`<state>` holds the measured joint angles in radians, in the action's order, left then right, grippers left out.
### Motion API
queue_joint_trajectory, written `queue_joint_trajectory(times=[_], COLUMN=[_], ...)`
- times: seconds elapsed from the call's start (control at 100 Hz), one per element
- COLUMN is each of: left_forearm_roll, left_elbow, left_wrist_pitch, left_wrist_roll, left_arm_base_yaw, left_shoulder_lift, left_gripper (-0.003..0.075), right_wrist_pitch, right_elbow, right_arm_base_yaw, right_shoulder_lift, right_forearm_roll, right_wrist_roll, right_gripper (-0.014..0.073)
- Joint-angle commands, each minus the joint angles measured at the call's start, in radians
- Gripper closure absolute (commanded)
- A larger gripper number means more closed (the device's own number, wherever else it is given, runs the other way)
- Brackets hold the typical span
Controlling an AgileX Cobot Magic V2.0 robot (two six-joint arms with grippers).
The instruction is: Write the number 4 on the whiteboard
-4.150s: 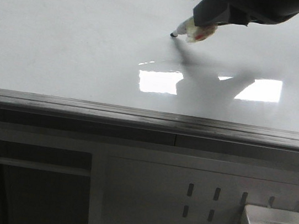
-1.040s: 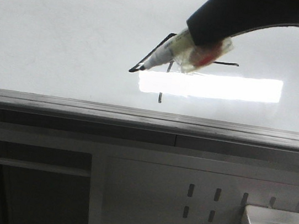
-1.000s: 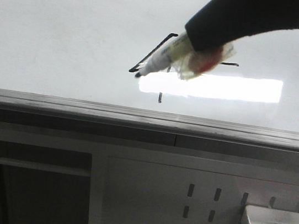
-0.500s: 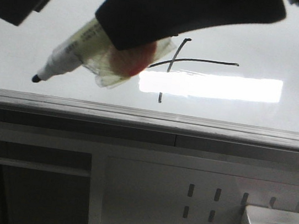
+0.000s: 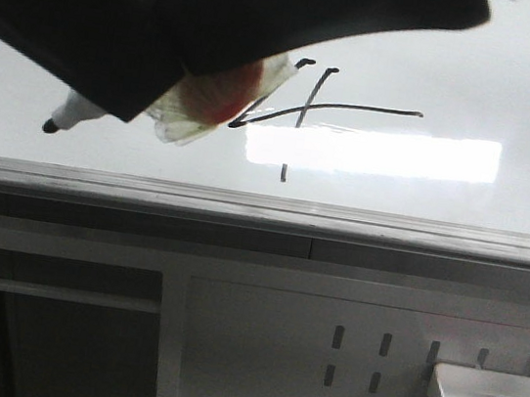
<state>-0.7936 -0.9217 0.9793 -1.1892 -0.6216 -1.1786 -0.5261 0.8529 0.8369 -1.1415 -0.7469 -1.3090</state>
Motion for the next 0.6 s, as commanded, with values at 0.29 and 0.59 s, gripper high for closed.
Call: queue_joint_trajectory(times=[0.29, 0.59], left_forearm_roll=[-0.048, -0.003], left_elbow=[-0.033, -0.033], left_wrist_pitch=[-0.035, -0.022], left_wrist_roll=[0.004, 0.004], left_arm_base_yaw=[-0.006, -0.006], left_shoulder_lift=[0.014, 0.014], left_gripper=[0.0741, 0.0741], right_wrist_pitch=[0.035, 0.045], right_elbow=[0.036, 0.036], right_arm_base_yaw=[-0.001, -0.001], right_shoulder_lift=[0.025, 0.025], right_forearm_roll=[-0.026, -0.033], right_wrist_roll=[-0.010, -0.010], right_gripper=[0.0643, 0.0536])
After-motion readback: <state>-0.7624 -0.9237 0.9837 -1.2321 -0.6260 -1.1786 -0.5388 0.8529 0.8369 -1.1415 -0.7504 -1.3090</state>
